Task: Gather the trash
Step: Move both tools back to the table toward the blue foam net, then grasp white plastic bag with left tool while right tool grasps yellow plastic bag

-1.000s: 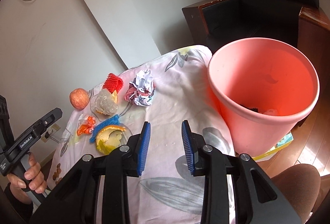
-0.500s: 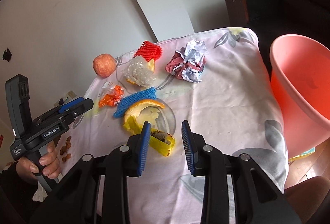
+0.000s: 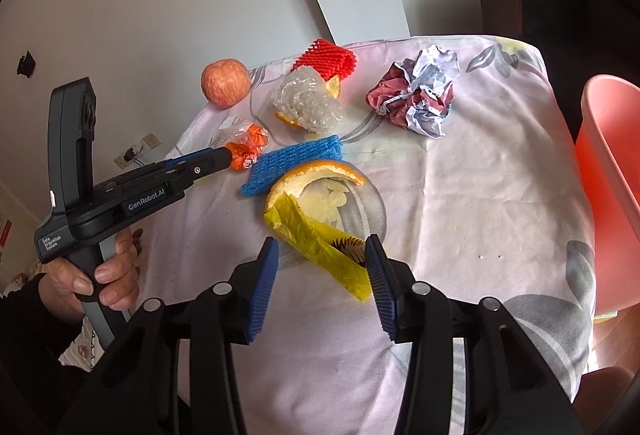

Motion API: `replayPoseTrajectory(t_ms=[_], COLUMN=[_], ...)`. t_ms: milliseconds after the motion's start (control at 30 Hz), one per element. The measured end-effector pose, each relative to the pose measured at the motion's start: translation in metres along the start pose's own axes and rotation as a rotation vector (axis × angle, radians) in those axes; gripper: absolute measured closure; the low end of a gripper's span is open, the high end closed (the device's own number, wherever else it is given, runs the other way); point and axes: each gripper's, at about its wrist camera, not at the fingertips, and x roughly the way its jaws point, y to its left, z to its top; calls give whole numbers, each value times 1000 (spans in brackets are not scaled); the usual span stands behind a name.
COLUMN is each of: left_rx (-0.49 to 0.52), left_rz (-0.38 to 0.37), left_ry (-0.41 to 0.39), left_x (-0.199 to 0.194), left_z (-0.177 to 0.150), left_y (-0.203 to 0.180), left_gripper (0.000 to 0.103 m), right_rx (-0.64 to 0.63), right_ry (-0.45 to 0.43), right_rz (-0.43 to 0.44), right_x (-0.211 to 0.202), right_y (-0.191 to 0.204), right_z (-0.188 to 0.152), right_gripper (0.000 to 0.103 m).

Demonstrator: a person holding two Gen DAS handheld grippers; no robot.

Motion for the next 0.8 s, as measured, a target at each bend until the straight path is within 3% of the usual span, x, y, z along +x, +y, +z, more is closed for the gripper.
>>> replayPoseTrajectory(t_ms=[333,533,600,800], left_rx=[-27,-52,-59,-64], left_rz=[-5,-9,-11,-23], left_ry=[-15,-51,-61,-83], left_x=[-9,-25,-28,-37], left_z=[0,6,8,12], left_y=[10,16,17,15], left_gripper=[96,96,96,96], right_rx=[-93,-59,-60,-64], right_ry=[14,21,20,0], right_rz=[-119,-105,-110,-103], right_x=[18,22,21,10], right_y=[6,0,0,0], right_z=[3,3,2,-1], right_gripper=[57,58,70,85])
